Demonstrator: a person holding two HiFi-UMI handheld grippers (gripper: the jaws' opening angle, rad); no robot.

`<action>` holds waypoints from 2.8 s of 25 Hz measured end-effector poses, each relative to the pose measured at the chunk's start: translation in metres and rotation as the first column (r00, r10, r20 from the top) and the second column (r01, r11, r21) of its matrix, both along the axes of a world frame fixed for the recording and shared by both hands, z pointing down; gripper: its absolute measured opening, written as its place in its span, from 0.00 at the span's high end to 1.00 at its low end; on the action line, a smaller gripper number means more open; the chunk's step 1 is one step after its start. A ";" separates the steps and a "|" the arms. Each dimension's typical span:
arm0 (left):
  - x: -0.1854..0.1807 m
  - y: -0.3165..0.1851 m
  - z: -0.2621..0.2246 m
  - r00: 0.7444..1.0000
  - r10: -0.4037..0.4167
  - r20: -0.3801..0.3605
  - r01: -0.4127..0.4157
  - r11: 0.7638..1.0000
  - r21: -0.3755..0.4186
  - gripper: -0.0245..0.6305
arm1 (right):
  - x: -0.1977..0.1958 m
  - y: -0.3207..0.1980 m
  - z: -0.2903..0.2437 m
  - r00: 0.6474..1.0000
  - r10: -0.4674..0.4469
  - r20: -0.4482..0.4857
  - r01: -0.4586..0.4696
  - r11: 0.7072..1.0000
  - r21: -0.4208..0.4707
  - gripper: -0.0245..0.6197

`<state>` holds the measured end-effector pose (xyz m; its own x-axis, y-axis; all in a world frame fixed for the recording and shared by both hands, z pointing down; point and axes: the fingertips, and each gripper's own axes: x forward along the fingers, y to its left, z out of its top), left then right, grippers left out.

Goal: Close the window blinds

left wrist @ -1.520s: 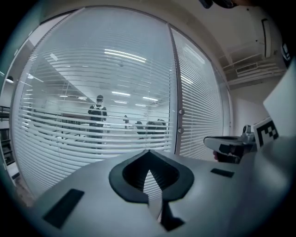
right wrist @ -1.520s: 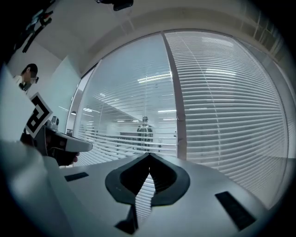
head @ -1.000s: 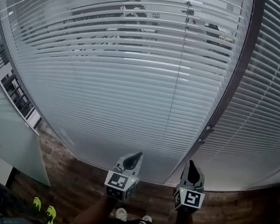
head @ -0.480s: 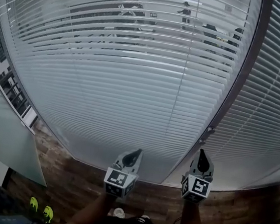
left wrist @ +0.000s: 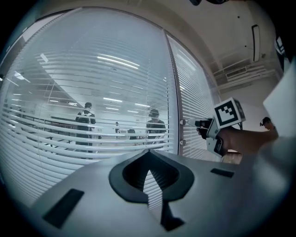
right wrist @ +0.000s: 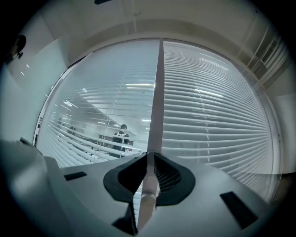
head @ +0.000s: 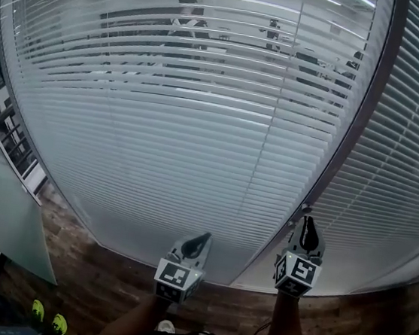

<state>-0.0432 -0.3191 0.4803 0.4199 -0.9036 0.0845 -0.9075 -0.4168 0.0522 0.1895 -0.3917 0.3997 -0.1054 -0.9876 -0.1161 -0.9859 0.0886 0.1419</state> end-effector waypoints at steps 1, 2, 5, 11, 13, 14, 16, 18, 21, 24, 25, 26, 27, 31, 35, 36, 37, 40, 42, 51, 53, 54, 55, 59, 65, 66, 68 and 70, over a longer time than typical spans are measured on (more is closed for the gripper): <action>0.001 -0.001 -0.001 1.000 0.005 -0.001 -0.005 1.000 0.000 0.96 | 0.000 -0.003 0.001 1.000 0.000 0.006 0.000 1.000 -0.007 0.90; 0.003 -0.001 -0.003 1.000 0.015 -0.003 -0.015 1.000 0.000 0.96 | 0.000 -0.005 0.003 1.000 -0.002 0.011 0.002 1.000 -0.015 0.87; 0.014 -0.003 -0.005 0.999 0.046 -0.010 -0.046 0.999 0.017 0.96 | 0.002 -0.010 0.007 1.000 0.004 0.012 -0.003 0.999 -0.032 0.84; 0.021 0.000 -0.007 0.998 0.060 -0.013 -0.059 0.998 0.017 0.96 | 0.006 -0.022 0.008 0.999 -0.001 0.040 0.002 0.999 -0.042 0.78; 0.021 0.002 -0.001 0.998 0.063 -0.013 -0.062 0.998 0.022 0.96 | 0.006 -0.026 0.011 0.999 -0.008 0.039 0.010 0.999 -0.041 0.78; 0.021 0.003 0.003 0.998 0.063 -0.011 -0.063 0.998 0.022 0.96 | 0.006 -0.027 0.011 0.999 -0.003 0.041 0.005 0.999 -0.050 0.78; 0.021 0.005 0.007 0.998 0.063 -0.009 -0.063 0.998 0.002 0.96 | 0.006 -0.027 0.011 0.999 0.009 0.043 -0.007 0.998 -0.061 0.78; 0.022 0.005 0.007 0.998 0.059 -0.010 -0.059 0.998 0.006 0.96 | 0.009 -0.029 0.011 0.999 0.013 0.041 -0.010 0.998 -0.065 0.78; 0.021 0.006 0.004 0.998 0.059 -0.010 -0.059 0.998 0.002 0.96 | 0.008 -0.031 0.009 0.999 0.007 0.038 -0.005 0.998 -0.068 0.78; 0.021 0.007 0.008 0.998 0.059 -0.009 -0.059 0.998 -0.009 0.96 | 0.007 -0.032 0.011 0.999 0.012 0.036 -0.010 0.998 -0.065 0.78; 0.021 0.008 0.011 0.998 0.060 -0.008 -0.060 0.998 -0.008 0.96 | 0.007 -0.032 0.014 0.999 0.014 0.038 -0.012 0.998 -0.065 0.78; 0.021 0.009 0.013 0.998 0.063 -0.007 -0.063 0.998 -0.005 0.96 | 0.007 -0.032 0.017 0.999 0.016 0.039 -0.013 0.998 -0.065 0.78; 0.022 0.010 0.014 0.998 0.065 -0.005 -0.065 0.998 -0.001 0.96 | 0.007 -0.031 0.019 0.999 0.018 0.038 -0.015 0.998 -0.066 0.78; 0.025 0.014 -0.002 0.997 0.074 -0.018 -0.074 0.997 0.013 0.96 | 0.010 -0.029 0.010 1.000 0.019 0.024 -0.018 0.998 -0.066 0.78; 0.024 0.014 -0.008 0.997 0.076 -0.025 -0.076 0.997 0.013 0.96 | 0.008 -0.029 0.008 1.000 0.019 -0.025 -0.021 0.998 -0.064 0.78; 0.024 0.013 -0.007 0.997 0.077 -0.026 -0.077 0.997 0.012 0.96 | 0.007 -0.030 0.008 0.998 0.023 -0.057 -0.026 0.998 -0.060 0.78; 0.025 0.013 -0.008 0.996 0.078 -0.029 -0.078 0.997 0.013 0.96 | 0.007 -0.030 0.007 0.995 0.025 -0.092 -0.030 0.998 -0.056 0.78; 0.028 0.013 -0.011 0.996 0.085 -0.038 -0.084 0.996 0.020 0.96 | 0.007 -0.031 0.004 0.984 0.022 -0.178 -0.032 0.998 -0.052 0.78; 0.028 0.014 -0.013 0.995 0.089 -0.037 -0.089 0.996 0.018 0.96 | 0.005 -0.030 0.003 0.973 0.020 -0.230 -0.032 0.998 -0.048 0.78; 0.028 0.022 -0.004 0.994 0.110 -0.017 -0.109 0.994 0.018 0.96 | -0.007 -0.027 0.011 0.802 0.014 -0.597 -0.048 0.998 -0.041 0.78; 0.029 0.020 -0.004 0.994 0.111 -0.019 -0.111 0.994 0.018 0.96 | -0.007 -0.029 0.010 0.732 0.026 -0.681 -0.059 0.998 -0.025 0.78; 0.030 0.020 -0.006 0.994 0.110 -0.011 -0.110 0.994 0.022 0.96 | -0.008 -0.030 0.010 0.692 0.034 -0.721 -0.065 0.998 -0.016 0.78; 0.031 0.020 -0.008 0.994 0.111 -0.001 -0.111 0.993 0.027 0.96 | -0.008 -0.030 0.009 0.649 0.042 -0.760 -0.072 0.997 -0.006 0.78; 0.039 0.025 -0.008 0.990 0.139 0.003 -0.139 0.990 0.029 0.96 | -0.010 -0.029 0.012 0.461 0.072 -0.885 -0.091 0.995 0.034 0.78; 0.044 0.031 -0.005 0.987 0.157 0.029 -0.158 0.986 0.047 0.96 | -0.012 -0.028 0.020 0.216 0.093 -0.972 -0.115 0.991 0.069 0.78; 0.044 0.033 -0.008 0.987 0.154 0.044 -0.156 0.986 0.059 0.96 | -0.012 -0.028 0.019 0.208 0.097 -0.973 -0.119 0.990 0.074 0.78; 0.043 0.035 -0.011 0.986 0.153 0.062 -0.157 0.985 0.074 0.96 | -0.011 -0.027 0.019 0.230 0.102 -0.968 -0.134 0.988 0.072 0.78; 0.042 0.036 -0.011 0.986 0.153 0.062 -0.158 0.985 0.075 0.96 | -0.010 -0.026 0.018 0.324 0.095 -0.941 -0.154 0.987 0.046 0.78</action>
<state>-0.0014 -0.2832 0.4696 0.5526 -0.8324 0.0421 -0.8318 -0.5540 -0.0356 0.1799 -0.4178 0.4172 0.0098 -0.9998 0.0145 -0.2010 0.0123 0.9795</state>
